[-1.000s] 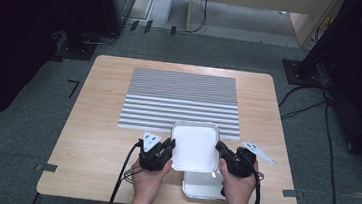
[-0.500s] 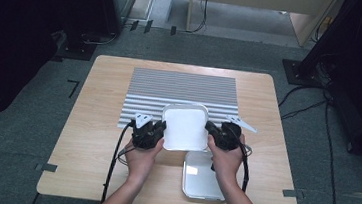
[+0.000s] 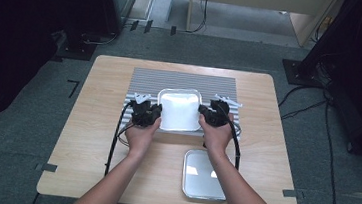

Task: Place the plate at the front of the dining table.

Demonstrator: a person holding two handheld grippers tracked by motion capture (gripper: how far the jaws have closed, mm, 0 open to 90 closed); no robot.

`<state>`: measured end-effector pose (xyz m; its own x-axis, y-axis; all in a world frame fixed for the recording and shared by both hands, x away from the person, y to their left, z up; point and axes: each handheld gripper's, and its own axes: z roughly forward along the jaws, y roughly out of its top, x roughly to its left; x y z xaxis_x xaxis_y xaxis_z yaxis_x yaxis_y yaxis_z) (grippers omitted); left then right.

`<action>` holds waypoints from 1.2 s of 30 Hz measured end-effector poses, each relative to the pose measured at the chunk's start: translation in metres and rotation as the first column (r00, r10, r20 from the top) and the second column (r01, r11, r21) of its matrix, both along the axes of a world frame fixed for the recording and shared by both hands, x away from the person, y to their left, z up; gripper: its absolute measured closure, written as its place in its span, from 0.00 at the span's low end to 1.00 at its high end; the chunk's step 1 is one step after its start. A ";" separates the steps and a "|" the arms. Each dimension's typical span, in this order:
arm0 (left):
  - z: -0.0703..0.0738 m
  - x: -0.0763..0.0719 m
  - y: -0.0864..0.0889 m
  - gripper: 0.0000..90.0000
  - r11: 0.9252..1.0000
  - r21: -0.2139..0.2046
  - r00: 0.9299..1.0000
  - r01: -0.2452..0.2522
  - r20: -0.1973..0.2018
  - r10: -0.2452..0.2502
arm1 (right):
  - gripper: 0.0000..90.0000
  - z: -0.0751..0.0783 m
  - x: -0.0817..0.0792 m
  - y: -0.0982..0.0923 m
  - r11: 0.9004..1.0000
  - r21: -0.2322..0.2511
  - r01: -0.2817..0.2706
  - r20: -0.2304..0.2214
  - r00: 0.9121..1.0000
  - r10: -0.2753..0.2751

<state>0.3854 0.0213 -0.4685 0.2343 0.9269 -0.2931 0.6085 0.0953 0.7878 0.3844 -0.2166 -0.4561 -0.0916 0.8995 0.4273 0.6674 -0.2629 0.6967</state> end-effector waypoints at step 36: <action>-0.038 0.119 -0.017 0.86 0.993 0.121 0.985 -0.013 -0.167 0.033 | 0.98 -0.052 0.116 0.002 0.999 -0.025 0.036 -0.154 0.987 -0.039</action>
<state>0.5040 0.0039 -0.5064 0.1688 0.9622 -0.2138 0.7325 0.0227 0.6804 0.5007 -0.2142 -0.5083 0.0081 0.9103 0.4139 0.7573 -0.2758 0.5919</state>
